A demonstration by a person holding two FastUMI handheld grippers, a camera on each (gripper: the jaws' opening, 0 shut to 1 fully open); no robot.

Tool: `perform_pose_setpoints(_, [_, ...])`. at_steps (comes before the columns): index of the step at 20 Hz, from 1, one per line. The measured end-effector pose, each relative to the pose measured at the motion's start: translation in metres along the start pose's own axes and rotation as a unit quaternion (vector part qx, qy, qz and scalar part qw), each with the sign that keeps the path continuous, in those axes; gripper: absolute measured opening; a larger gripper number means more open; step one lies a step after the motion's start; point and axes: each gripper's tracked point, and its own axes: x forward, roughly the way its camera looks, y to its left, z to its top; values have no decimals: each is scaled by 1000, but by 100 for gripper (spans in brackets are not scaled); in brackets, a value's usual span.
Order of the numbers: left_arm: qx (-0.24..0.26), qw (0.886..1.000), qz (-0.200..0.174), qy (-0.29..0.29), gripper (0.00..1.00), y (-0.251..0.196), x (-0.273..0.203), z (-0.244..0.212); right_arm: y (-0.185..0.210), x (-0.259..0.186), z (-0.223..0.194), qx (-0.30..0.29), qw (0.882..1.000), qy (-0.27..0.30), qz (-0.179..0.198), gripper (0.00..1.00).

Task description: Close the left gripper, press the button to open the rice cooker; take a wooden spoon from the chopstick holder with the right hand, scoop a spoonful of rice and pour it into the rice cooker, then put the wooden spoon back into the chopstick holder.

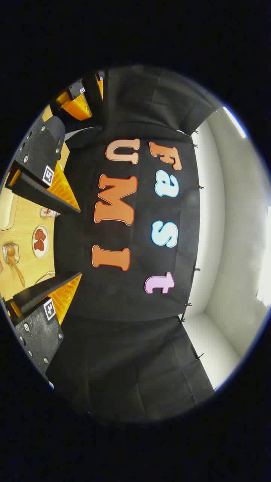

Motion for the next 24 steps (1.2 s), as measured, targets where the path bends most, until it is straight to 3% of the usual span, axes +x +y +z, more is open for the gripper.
perform_pose_setpoints(1, [1, 1000, 3, -3, 100, -1, -1, 0, 0, 0, 0, 2, 1000, 0, 1, 92])
perform_pose_setpoints(2, [2, 1000, 4, -6, 92, 0, -2, 2, 1, 1, -1, 6, 1000, 0, 5, 92])
perform_pose_setpoints(8, [1, 1000, 13, -2, 98, 0, 2, 2, 1, 7, -9, 12, 1000, 8, 18, 93])
perform_pose_setpoints(24, [-2, 1000, 30, 2, 98, 3, 10, 0, -9, 15, -19, 18, 999, 13, 27, 93])
